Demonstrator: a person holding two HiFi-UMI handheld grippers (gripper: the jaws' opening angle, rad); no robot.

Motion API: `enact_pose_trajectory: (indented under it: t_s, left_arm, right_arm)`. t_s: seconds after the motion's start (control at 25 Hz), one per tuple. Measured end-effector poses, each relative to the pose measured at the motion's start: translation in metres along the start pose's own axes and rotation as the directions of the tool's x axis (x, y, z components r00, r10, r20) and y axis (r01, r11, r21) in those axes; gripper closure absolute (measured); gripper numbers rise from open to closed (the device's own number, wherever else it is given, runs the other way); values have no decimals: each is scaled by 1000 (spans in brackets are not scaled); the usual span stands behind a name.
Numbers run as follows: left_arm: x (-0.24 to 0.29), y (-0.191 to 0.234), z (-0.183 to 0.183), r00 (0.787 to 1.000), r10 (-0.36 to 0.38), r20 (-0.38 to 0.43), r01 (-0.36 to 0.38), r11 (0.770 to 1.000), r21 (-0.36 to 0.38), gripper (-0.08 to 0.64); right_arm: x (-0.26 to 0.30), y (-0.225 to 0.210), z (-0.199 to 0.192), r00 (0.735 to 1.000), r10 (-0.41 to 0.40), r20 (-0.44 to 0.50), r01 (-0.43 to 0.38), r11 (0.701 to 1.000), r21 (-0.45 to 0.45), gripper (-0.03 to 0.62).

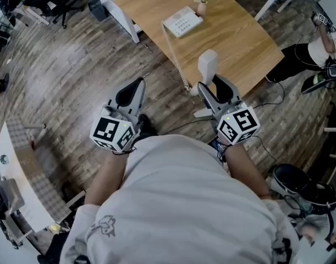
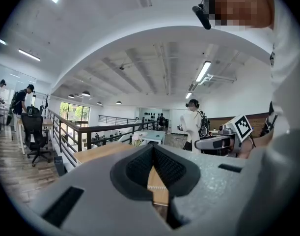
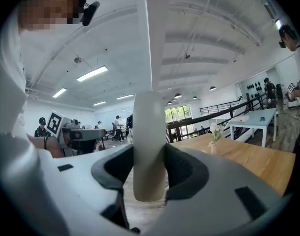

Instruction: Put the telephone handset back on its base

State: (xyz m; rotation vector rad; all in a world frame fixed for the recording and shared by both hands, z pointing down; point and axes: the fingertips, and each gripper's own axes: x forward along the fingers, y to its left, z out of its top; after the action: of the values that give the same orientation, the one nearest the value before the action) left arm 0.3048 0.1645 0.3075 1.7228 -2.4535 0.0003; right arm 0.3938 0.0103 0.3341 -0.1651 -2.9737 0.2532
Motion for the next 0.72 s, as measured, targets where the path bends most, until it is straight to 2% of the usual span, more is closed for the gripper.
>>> enact_pose_trajectory:
  t_s: [0.4,0.72]
  left_arm:
    - [6,48,-5,1000,-19,-6,19,999,-26,554]
    - [8,123,4,997,-75,-9,75,997,-31,554]
  right_arm:
    - [37,3,-4,1000,-28,-13,28,999,20,387]
    - [96,13,3,994,-107,-14,107,994,23,387]
